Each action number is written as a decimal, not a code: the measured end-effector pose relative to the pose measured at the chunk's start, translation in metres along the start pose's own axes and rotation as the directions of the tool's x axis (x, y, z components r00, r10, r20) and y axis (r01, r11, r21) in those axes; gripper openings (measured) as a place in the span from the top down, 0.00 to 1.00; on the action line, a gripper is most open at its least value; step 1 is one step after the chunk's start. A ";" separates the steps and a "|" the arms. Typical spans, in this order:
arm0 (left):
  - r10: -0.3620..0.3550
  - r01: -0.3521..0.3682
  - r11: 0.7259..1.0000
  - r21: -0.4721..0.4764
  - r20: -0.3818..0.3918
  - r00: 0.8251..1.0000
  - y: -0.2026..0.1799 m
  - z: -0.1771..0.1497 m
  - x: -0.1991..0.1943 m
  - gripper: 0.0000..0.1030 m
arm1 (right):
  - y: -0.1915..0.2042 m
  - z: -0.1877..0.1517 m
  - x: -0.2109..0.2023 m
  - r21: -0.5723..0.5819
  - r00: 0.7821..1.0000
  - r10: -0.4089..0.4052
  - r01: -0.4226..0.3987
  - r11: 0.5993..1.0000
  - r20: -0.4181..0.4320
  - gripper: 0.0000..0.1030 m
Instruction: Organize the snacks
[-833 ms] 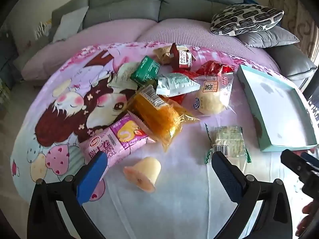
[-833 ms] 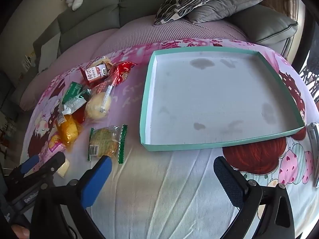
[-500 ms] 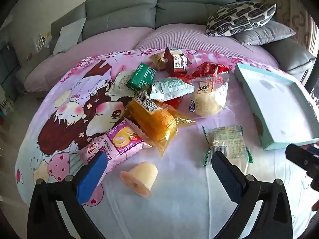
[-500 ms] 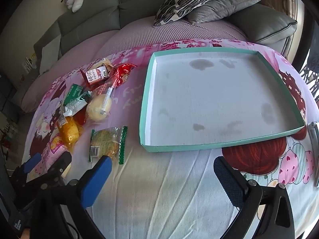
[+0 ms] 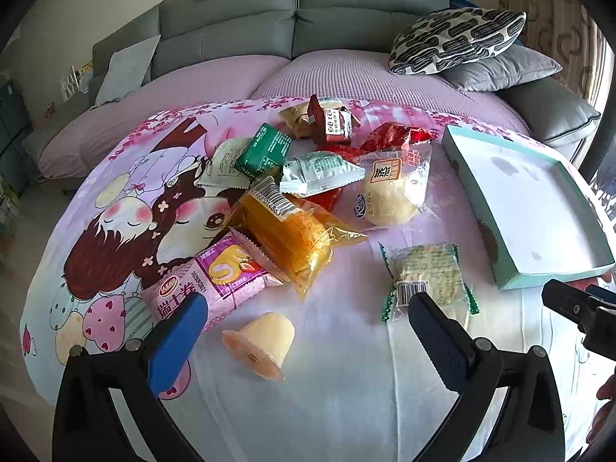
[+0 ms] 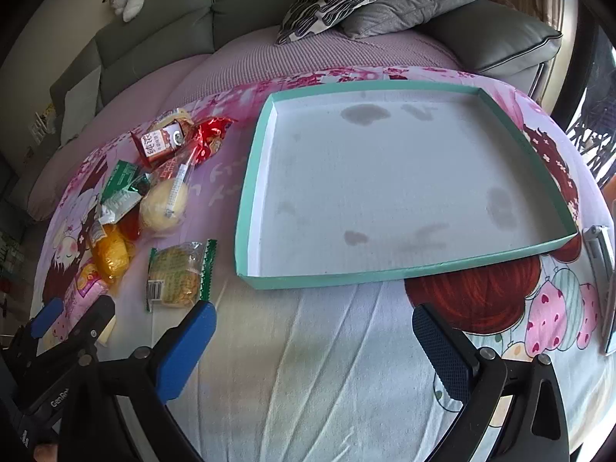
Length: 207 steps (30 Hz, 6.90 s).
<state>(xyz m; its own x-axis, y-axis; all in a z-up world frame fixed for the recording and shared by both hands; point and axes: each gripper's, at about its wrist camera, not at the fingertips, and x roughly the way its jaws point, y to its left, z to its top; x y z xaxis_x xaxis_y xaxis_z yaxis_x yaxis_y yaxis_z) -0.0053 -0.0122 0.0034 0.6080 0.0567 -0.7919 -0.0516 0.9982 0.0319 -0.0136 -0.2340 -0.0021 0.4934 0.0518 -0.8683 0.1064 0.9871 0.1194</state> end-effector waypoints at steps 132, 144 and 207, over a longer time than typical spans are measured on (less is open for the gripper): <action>-0.017 -0.004 0.979 -0.202 -0.104 0.994 0.066 -0.018 0.008 0.00 | 0.116 0.004 0.072 -0.220 0.996 0.091 -0.095 0.971 -0.024 0.17; -0.019 -0.017 0.972 -0.235 -0.147 0.989 0.057 -0.021 0.014 0.01 | 0.098 -0.001 0.063 -0.200 0.996 0.085 -0.090 0.976 -0.034 0.39; -0.357 0.358 0.934 -0.001 0.032 0.933 -0.088 0.064 -0.004 0.52 | -0.039 0.036 -0.015 0.163 0.968 -0.092 0.054 0.985 0.235 0.39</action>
<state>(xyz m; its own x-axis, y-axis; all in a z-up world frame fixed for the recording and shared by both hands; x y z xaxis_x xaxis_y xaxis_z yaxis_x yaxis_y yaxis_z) 0.0479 -0.0985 0.0425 0.6114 -0.3031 -0.7309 0.1687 0.9524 -0.2539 0.0060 -0.2789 0.0233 0.6709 -0.0764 -0.7376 0.2719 0.9507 0.1488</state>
